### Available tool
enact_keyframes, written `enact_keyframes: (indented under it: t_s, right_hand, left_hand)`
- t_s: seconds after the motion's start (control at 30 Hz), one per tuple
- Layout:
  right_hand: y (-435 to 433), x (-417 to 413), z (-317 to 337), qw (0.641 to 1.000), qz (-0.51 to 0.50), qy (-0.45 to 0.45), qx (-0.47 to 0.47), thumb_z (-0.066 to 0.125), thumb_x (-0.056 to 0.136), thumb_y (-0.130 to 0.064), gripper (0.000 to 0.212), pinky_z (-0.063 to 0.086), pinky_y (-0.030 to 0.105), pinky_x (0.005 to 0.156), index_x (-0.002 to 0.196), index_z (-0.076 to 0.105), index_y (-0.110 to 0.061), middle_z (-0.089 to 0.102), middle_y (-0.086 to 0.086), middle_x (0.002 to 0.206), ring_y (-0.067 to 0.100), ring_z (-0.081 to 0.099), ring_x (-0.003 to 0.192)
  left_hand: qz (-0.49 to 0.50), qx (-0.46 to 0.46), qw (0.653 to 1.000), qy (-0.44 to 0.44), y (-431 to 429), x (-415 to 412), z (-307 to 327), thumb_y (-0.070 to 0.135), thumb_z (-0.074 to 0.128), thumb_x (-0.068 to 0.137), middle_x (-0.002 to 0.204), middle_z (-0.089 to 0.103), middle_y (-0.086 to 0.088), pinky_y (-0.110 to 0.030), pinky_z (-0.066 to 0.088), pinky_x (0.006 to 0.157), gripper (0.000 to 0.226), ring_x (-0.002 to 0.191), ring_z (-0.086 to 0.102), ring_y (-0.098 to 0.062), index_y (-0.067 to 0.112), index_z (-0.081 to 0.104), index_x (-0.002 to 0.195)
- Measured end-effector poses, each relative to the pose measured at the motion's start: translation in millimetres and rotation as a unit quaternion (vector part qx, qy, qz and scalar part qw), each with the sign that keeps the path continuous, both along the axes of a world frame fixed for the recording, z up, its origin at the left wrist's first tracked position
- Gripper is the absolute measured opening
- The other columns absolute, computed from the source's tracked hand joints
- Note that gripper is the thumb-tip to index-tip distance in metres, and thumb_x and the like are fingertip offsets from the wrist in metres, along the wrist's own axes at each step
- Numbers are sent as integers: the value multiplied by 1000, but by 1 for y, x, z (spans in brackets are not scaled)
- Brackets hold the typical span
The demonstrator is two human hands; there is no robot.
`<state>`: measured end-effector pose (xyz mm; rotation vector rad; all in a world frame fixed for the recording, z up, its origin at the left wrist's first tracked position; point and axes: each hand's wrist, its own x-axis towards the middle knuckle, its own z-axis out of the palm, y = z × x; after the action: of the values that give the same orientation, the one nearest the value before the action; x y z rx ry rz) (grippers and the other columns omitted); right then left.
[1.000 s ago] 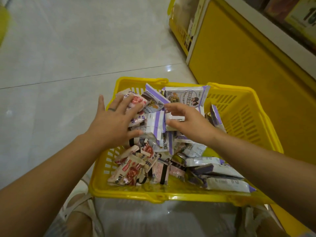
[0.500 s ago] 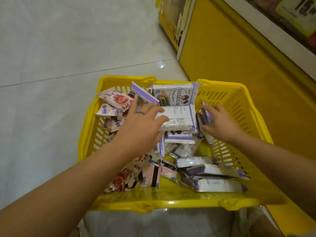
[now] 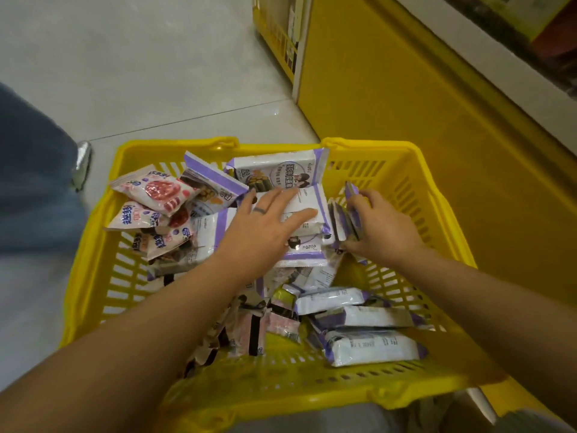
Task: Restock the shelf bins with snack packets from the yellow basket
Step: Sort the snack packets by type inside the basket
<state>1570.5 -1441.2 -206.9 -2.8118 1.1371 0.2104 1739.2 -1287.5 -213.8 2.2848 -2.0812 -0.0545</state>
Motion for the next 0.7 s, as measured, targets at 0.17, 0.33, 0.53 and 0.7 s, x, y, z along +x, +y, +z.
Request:
enact_keyframes:
  t_s: [0.17, 0.33, 0.53, 0.7]
  right_hand:
    - [5, 2, 1, 1000, -12, -22, 13, 74, 78, -39, 59, 52, 33, 75, 126, 44, -22, 37, 5, 140, 25, 54, 109]
    - [-2, -20, 21, 994, -25, -107, 17, 65, 84, -18, 30, 39, 29, 67, 112, 53, -18, 55, 6, 115, 18, 50, 87]
    - [1, -34, 73, 963, -51, -253, 83, 71, 74, -17, 48, 54, 42, 72, 115, 46, -24, 64, 2, 109, 26, 64, 91]
    - [1, -36, 100, 972, 53, -132, 186, 71, 69, -13, 31, 49, 26, 62, 92, 57, -29, 64, -9, 85, 12, 62, 76]
  left_hand:
    - [-5, -9, 1000, -26, -9, 1, 0, 3, 62, 83, 158, 14, -11, -57, 19, 111, 83, 144, 16, -32, 37, 22, 148]
    - [2, -28, 1000, -5, -9, 3, 4, -5, 63, 78, 153, 26, -12, -55, 19, 112, 85, 140, 24, -32, 32, 29, 147]
    - [28, -78, 992, 93, -2, 6, 27, 5, 68, 81, 140, 50, -9, -45, 50, 83, 66, 119, 53, -35, 18, 44, 141]
    - [40, -137, 980, 138, 7, 12, 38, 7, 61, 84, 126, 57, -8, -32, 45, 61, 59, 97, 60, -30, 17, 45, 140]
